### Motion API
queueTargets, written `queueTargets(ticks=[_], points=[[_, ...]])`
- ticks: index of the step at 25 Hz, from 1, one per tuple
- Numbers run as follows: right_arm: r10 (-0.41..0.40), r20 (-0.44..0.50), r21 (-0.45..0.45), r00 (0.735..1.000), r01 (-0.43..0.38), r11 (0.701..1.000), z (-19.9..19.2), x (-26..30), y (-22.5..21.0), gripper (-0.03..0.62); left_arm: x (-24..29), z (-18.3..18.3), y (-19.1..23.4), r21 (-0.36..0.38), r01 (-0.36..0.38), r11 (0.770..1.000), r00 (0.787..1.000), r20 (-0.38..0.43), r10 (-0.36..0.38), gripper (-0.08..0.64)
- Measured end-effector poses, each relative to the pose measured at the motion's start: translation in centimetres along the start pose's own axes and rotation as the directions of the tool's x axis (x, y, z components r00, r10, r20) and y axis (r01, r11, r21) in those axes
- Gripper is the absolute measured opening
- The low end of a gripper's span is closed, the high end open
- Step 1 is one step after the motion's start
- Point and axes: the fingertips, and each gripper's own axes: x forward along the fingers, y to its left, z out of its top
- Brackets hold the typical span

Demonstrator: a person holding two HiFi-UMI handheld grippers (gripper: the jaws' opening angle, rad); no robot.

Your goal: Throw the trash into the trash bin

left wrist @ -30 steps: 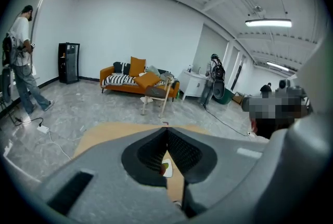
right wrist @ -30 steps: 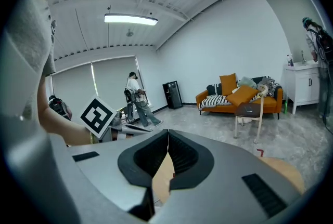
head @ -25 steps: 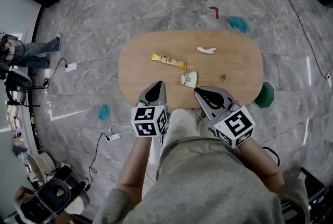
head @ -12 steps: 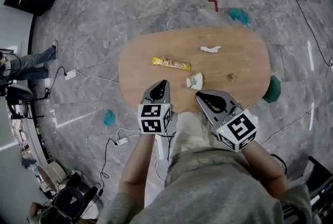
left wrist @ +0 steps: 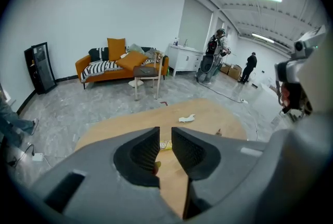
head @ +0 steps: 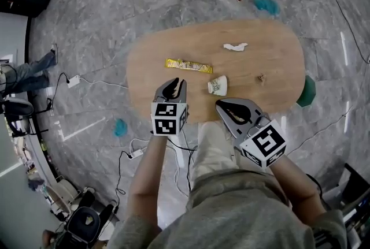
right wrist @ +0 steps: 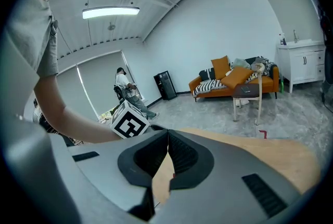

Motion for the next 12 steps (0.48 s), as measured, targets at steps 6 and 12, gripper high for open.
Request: queueTargets(ticks=[6,12], points=[[-0.008,-0.015,0.029,1.0,0.009,1.0,-0.7,1.2,-0.8,0.009,3.5,-1.8,1.0,0.07,0.047,0.996,0.996,-0.079,-0.042,0.142],[-0.021,-0.023,0.071,1.0,0.023,0.997,-1.7,1.9,-1.6,0.009,7.1,-3.9,2.0,0.152,0.096,0.984,0.982,-0.176,-0.069,0.218]])
